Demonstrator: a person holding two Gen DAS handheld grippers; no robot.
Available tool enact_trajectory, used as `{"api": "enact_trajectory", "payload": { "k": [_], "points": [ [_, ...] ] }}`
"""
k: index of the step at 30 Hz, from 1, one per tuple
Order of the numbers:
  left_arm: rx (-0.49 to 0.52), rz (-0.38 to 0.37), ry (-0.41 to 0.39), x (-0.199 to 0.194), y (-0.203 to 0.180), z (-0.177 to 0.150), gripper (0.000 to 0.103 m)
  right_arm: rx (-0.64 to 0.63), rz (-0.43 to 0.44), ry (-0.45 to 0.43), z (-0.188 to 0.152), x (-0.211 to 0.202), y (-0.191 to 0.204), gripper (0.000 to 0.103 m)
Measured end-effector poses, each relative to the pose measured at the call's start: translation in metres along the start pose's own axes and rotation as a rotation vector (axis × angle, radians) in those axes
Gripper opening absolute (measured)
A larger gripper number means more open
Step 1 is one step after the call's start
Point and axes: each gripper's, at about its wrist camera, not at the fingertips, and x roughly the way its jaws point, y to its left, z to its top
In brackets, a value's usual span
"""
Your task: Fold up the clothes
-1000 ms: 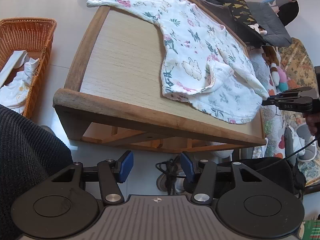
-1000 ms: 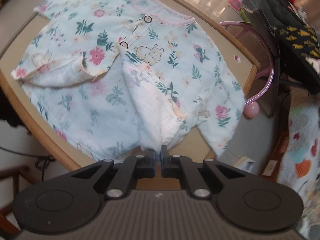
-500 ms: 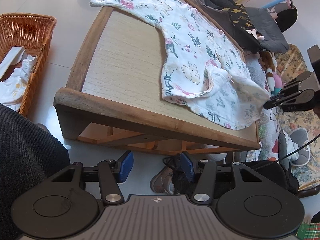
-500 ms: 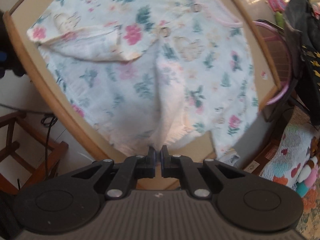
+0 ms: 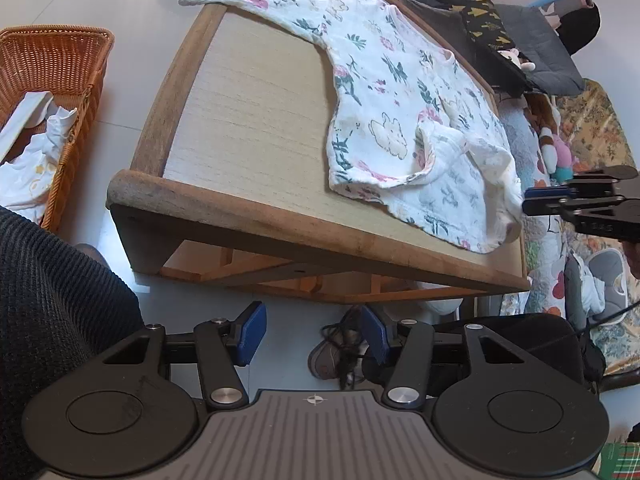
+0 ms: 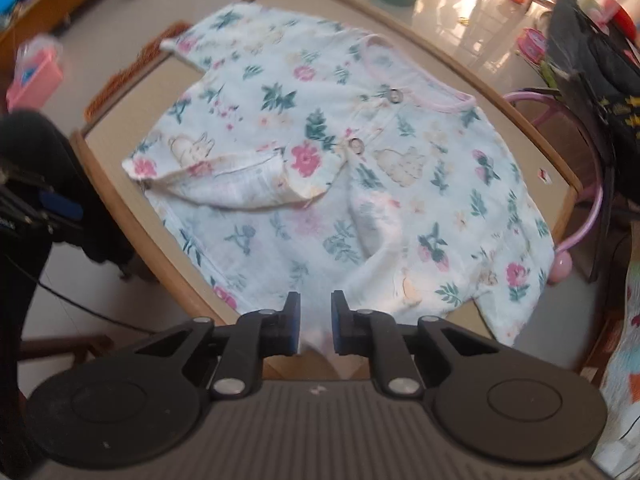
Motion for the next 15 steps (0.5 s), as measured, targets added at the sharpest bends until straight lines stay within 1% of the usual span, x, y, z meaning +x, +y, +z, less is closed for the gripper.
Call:
{"api": "enact_trajectory", "payload": {
  "k": [4, 8, 10, 12, 15],
  "points": [
    [0.008, 0.014, 0.008, 0.002, -0.002, 0.0, 0.054, 0.103, -0.036, 0.008, -0.02, -0.001, -0.022, 0.017],
    [0.013, 0.023, 0.013, 0.004, -0.003, -0.001, 0.054, 0.165, -0.084, 0.035, -0.046, 0.006, -0.036, 0.017],
    [0.015, 0.028, 0.016, 0.004, -0.003, -0.001, 0.054, 0.176, -0.084, 0.041, -0.061, 0.009, -0.036, 0.017],
    [0.018, 0.033, 0.018, 0.006, -0.004, -0.001, 0.054, 0.187, -0.063, 0.035, -0.07, 0.013, -0.033, 0.017],
    [0.021, 0.04, 0.022, 0.007, -0.006, -0.001, 0.055, 0.188, -0.052, -0.001, -0.077, 0.017, -0.025, 0.017]
  ]
}}
